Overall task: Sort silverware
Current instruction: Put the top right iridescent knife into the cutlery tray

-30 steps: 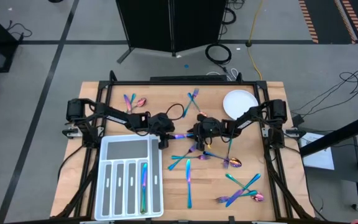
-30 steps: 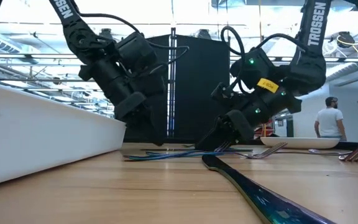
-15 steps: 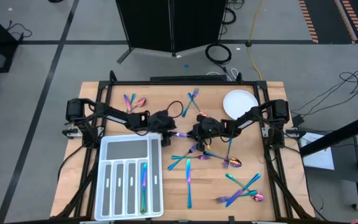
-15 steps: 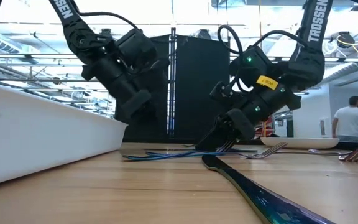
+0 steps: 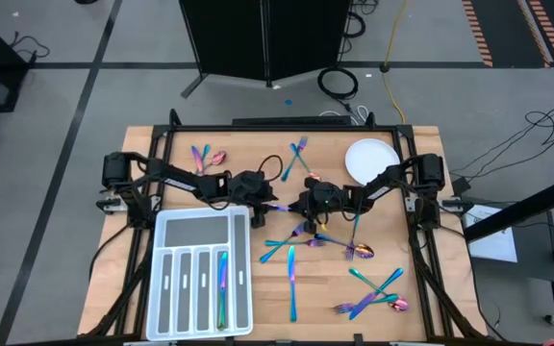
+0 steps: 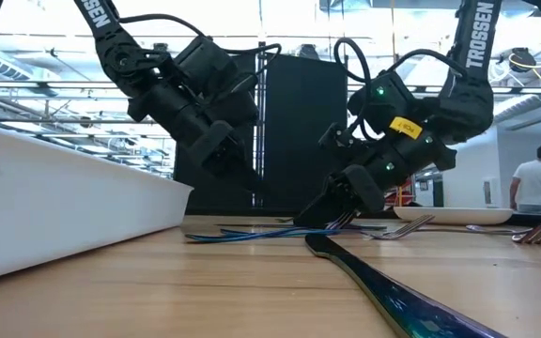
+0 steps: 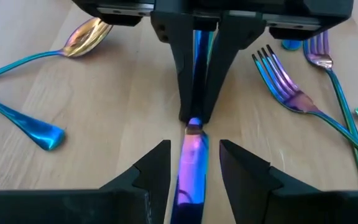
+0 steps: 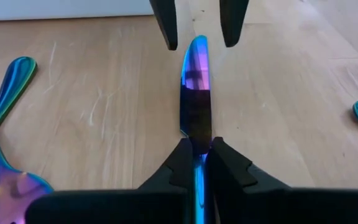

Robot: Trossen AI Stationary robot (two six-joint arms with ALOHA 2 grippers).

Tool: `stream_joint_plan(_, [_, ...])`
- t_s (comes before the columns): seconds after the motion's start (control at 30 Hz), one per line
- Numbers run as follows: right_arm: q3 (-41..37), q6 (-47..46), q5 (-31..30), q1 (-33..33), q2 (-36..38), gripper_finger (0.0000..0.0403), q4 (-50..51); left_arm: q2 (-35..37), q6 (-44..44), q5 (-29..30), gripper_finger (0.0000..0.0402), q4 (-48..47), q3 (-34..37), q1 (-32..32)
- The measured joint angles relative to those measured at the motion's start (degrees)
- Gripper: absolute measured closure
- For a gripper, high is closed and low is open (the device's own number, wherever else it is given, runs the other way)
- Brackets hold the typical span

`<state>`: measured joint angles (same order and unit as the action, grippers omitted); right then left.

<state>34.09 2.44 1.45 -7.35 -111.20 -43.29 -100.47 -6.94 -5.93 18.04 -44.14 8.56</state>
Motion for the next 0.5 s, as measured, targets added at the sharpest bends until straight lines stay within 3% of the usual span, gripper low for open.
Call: stream_joint_plan(0.5, [-0.17,0.16,-0.2,-0.09,3.86,0.0381,1.91,0.04,-2.49,-0.24,0.0263,1.1,0.0,0.04])
